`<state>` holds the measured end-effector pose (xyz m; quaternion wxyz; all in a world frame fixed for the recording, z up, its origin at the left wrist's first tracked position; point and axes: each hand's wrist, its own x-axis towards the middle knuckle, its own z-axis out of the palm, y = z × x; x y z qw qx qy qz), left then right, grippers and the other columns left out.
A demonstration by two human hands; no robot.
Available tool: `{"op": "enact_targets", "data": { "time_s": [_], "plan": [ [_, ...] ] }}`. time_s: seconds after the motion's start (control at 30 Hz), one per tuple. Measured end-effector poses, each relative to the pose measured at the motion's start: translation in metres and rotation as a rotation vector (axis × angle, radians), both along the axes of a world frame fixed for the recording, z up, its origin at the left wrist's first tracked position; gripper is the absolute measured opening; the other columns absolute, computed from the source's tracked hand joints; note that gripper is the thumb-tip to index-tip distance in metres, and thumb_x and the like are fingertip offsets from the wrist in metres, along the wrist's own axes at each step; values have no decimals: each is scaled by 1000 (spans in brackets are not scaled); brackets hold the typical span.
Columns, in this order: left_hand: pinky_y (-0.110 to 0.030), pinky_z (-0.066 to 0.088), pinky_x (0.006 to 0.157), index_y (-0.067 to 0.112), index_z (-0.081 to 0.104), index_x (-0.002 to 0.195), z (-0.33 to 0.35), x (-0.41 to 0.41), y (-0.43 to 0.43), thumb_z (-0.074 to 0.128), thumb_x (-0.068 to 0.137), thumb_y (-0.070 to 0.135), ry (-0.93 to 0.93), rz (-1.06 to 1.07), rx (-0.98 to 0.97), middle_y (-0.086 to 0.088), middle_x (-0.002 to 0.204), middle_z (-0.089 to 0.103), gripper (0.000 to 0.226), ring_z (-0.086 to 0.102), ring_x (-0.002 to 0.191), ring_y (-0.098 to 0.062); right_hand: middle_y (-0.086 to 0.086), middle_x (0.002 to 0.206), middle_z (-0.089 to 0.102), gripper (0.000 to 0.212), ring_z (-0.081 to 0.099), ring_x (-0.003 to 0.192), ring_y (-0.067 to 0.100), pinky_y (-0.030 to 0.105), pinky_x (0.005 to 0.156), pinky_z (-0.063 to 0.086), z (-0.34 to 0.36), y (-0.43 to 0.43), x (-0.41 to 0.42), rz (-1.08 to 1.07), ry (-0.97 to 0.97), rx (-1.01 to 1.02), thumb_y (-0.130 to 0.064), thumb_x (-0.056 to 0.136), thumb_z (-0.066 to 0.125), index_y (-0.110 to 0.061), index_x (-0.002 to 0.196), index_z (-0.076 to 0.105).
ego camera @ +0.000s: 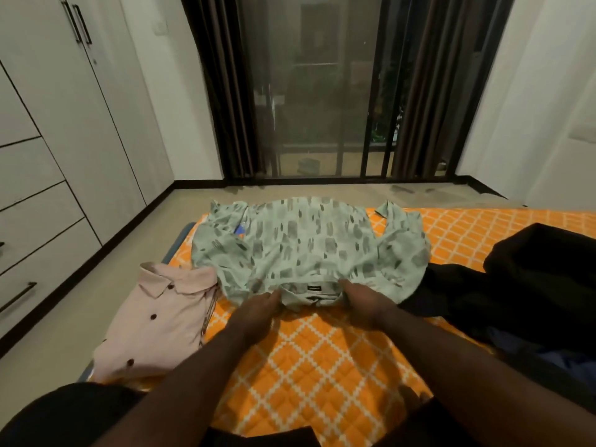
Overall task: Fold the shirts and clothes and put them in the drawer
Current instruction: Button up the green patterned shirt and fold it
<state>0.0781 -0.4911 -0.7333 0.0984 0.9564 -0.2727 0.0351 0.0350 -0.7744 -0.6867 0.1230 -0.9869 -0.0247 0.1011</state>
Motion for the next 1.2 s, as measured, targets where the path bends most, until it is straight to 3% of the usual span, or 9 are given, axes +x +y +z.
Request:
{"op": "enact_targets", "data": {
  "time_s": [0.13, 0.3, 0.47, 0.53, 0.6, 0.8, 0.97, 1.07, 1.2],
  "plan": [
    [-39, 49, 97, 19, 37, 149, -4, 6, -3, 59, 97, 22, 65, 82, -137, -11, 138, 53, 57, 56, 122, -31, 6, 122, 64, 102, 63, 111, 29, 43, 90, 54, -3, 10, 2, -41, -75, 56, -94, 61, 40, -28, 139, 42],
    [-47, 38, 109, 19, 30, 157, -7, 14, -7, 63, 95, 37, -32, 157, -23, -10, 152, 44, 73, 42, 138, -32, 1, 119, 64, 38, 63, 111, 26, 41, 90, 52, 1, 3, -1, 56, -85, -136, -50, 88, 55, -36, 124, 54],
    [-40, 50, 89, 38, 61, 109, 4, 15, -5, 63, 92, 40, 120, 137, -126, 5, 111, 62, 17, 59, 106, -21, -4, 104, 65, 16, 63, 98, 23, 34, 73, 47, -1, -10, -2, 51, -111, -146, -40, 87, 55, -37, 102, 58],
    [-34, 50, 86, 30, 66, 107, 6, 15, -1, 67, 92, 33, 100, 91, -138, 4, 110, 58, 15, 57, 102, -18, -5, 101, 66, 3, 63, 95, 21, 35, 75, 51, -1, -12, 1, 48, -70, -109, -38, 86, 55, -39, 88, 54],
    [-32, 48, 87, 25, 65, 115, 7, 16, 3, 73, 88, 30, 95, 51, -162, 1, 115, 54, 28, 54, 106, -18, -9, 98, 66, 12, 62, 93, 18, 36, 80, 53, -2, -13, 4, 53, -18, -66, -34, 85, 59, -42, 79, 53],
    [-27, 44, 85, 17, 66, 114, 32, 19, 21, 63, 92, 10, 167, -97, -26, -6, 117, 52, 23, 53, 104, -23, -5, 128, 65, 44, 60, 119, 17, 27, 96, 46, -1, -27, 6, 87, 92, -92, -25, 87, 72, -34, 130, 66],
    [-32, 50, 88, 19, 69, 109, 40, 5, 19, 65, 94, 19, 224, -102, 247, -7, 119, 61, 15, 59, 104, -23, 1, 141, 56, 47, 58, 122, 20, 25, 97, 45, 3, -31, 0, 147, 197, -118, -17, 94, 65, -34, 138, 61],
    [-30, 46, 90, 18, 63, 123, 48, -5, 11, 62, 95, 15, 180, -111, 275, -6, 125, 56, 28, 56, 111, -24, 0, 125, 63, 45, 63, 104, 16, 22, 79, 52, 16, -36, -3, 68, 205, 59, -2, 95, 58, -30, 129, 68],
    [-30, 45, 91, 19, 64, 122, 67, -8, -9, 59, 98, 17, 136, -122, 109, -4, 119, 60, 25, 56, 108, -20, 7, 102, 67, 24, 59, 82, 19, 22, 63, 45, 42, -65, -3, -359, -12, 605, -1, 98, 57, -9, 112, 75]
  ]
}}
